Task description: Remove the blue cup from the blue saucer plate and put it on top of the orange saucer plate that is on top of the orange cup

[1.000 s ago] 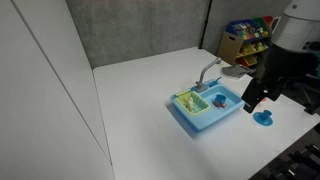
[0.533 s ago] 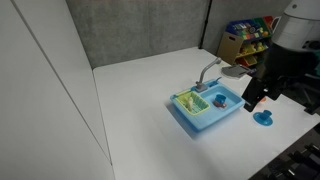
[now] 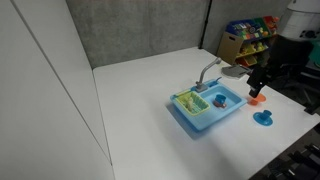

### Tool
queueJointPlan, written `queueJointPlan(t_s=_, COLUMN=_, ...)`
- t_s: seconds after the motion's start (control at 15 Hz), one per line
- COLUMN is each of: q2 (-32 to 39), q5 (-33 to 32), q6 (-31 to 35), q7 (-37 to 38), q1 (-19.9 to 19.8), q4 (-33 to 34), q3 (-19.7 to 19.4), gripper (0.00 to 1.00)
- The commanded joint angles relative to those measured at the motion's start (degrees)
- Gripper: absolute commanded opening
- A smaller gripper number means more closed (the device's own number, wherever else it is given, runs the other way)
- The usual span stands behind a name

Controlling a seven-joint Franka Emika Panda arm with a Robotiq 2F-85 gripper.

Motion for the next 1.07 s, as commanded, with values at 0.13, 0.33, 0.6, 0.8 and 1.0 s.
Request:
queueJointPlan(t_s=0.13, q2=1.26, q5=-4.06, q6=3.13, q7=3.04, q1=-3.97, q4=-1.21, q3=-3.21, gripper=1.0)
queueJointPlan(t_s=0.33, q2=1.97, q5=-5.68, q6=5.23, q7=4.29, q1=-6.39, q4=-2.49, q3=-5.21, gripper=1.0)
queueJointPlan(t_s=0.6, q2=3.12, q5=-6.13, q6=8.32, q7=5.78, q1=-9.41, q4=-3.86, q3=-8.34, gripper=1.0)
queueJointPlan(t_s=0.8, q2=4.44, q5=-6.57, q6=10.32, q7=5.72, q1=-11.93, q4=-4.56, q3=-11.16, gripper=1.0)
queueJointPlan(t_s=1.0, q2=7.51, q5=-5.47, q6=12.67, q7=3.83, q1=-13.34, q4=-4.41, q3=-14.04, gripper=1.0)
